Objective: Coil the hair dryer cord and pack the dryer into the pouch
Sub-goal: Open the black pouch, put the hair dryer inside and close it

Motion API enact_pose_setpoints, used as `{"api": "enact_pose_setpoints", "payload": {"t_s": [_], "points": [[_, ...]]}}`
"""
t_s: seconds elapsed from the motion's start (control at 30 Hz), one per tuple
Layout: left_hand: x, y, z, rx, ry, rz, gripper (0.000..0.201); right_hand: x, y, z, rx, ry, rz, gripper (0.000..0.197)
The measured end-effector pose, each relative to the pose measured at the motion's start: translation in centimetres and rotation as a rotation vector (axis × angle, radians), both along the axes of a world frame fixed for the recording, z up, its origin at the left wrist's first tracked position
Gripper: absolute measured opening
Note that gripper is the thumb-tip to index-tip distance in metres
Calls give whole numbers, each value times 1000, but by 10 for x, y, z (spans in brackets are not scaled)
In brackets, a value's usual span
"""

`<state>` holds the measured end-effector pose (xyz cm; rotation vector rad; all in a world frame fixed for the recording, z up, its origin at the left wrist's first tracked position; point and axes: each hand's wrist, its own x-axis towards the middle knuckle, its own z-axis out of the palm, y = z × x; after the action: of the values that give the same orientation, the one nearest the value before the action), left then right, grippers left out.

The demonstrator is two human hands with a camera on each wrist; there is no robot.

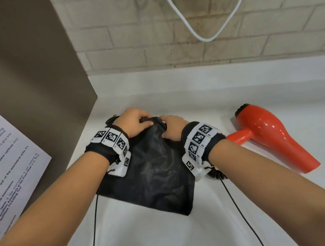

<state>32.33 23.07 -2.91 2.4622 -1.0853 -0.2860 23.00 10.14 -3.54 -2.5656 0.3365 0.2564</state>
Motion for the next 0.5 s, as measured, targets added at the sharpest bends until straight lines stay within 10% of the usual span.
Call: {"api": "enact_pose_setpoints", "payload": {"t_s": [0.27,0.5], "points": [[-39,-42,51,-350,-88,7,10,-52,-38,48,347,-337,-120,9],[-85,-75,76,-503,9,-35,11,-105,-78,74,283,46,-117,28]]}}
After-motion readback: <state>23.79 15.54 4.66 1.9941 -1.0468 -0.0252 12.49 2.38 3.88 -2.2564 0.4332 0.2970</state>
